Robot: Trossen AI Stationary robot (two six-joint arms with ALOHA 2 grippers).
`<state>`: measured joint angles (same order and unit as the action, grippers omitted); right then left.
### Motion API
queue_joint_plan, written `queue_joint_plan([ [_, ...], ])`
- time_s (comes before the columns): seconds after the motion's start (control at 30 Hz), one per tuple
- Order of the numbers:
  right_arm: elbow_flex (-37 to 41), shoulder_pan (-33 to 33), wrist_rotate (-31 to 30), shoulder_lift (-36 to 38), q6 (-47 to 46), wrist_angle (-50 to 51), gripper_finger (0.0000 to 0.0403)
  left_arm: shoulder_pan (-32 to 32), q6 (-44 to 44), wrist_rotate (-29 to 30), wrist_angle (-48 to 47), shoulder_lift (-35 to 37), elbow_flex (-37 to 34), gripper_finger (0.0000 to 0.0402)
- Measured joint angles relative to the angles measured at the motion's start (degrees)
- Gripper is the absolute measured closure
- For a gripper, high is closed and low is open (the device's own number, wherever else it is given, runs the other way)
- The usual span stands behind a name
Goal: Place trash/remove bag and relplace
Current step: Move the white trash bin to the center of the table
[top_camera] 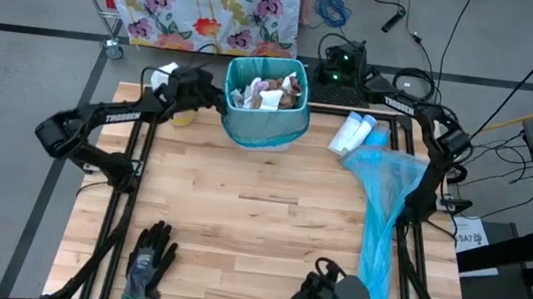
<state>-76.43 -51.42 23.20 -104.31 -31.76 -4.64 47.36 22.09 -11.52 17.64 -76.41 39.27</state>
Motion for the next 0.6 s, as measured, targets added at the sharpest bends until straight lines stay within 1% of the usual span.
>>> queue_joint_plan([
  [0.17, 0.0, 0.2, 5.3, 0.7, 1.9, 4.1, 0.0403, -0.7, 0.1, -6.6, -0.6, -1.3, 1.3, 0.0401],
  [0.27, 0.0, 1.2, 6.2, 1.8, 2.8, 8.3, 0.0403, -2.6, 0.1, -8.0, -1.9, -1.0, 1.4, 0.0402],
  [0.37, 0.0, 2.5, 4.5, 3.7, 5.3, 14.3, 0.0403, -4.7, 0.0, -7.9, -5.1, -0.2, 1.4, 0.0402],
  [0.53, 0.0, 5.7, -3.3, 8.9, 8.8, 25.9, 0.0403, -8.6, -0.5, -6.5, -11.2, 3.4, 1.4, 0.0402],
  [0.6, 0.0, 7.2, -4.9, 10.7, 9.1, 30.0, 0.0403, -10.1, -0.5, -6.2, -13.6, 5.3, 1.4, 0.0402],
])
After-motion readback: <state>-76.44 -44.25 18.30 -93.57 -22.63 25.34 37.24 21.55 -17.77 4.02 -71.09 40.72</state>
